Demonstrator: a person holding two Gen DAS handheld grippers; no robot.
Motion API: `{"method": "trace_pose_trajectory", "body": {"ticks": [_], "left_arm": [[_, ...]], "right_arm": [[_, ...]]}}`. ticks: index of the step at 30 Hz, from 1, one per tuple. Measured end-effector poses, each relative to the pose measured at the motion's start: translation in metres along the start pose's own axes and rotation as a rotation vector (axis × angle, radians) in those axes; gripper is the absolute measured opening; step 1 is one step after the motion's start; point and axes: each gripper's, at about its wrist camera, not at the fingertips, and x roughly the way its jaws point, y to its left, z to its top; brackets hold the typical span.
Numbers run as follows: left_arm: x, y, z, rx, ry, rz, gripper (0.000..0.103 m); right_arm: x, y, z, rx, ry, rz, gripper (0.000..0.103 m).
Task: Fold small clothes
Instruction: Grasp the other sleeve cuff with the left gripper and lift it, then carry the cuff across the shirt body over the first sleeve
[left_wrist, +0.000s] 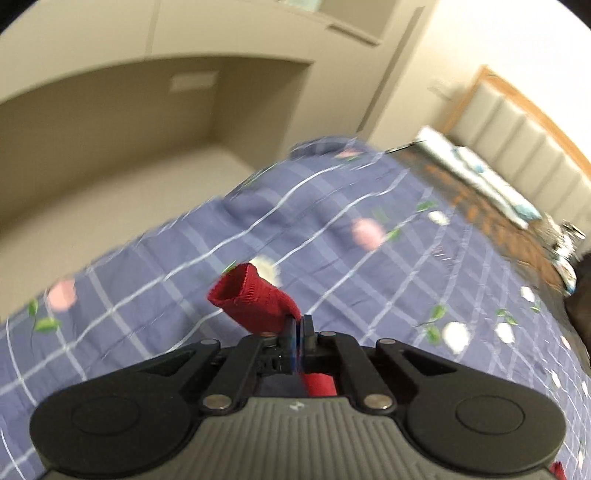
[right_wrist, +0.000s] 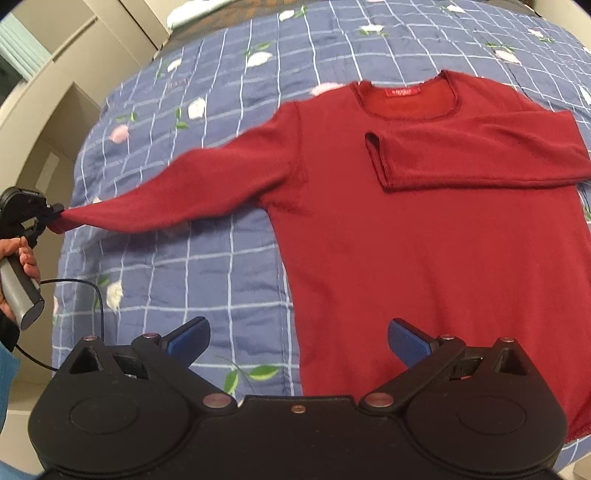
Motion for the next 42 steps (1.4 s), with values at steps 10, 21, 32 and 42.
{"method": "trace_pose_trajectory", "body": {"ticks": [10,21,32,42], "left_arm": [[-0.073,-0.128,-0.012,0.294,-0.164,-0.194,0.000],[-0.120,-0.296,-0.112,0.535,-0.184,-0.348,0.000],[-0.094,-0.382,-0.265,0.762,-0.010,-0.366,0.000],[-0.078,-0.373,-0.318,0.838,0.170,-0.363,0.002]], "right_arm": [[-0.018,-0.056,0.004,0.079,-0.077,0.029,0.102],[-0.053,-0.176,0.020,0.106,-0.143,0.003,0.102],[-0.060,-0.286,0.036,0.148,-0.120,-0.068,0.102],[-0.039,-0.314,0.057,0.157,-0.078,-0.019,0.102]]}}
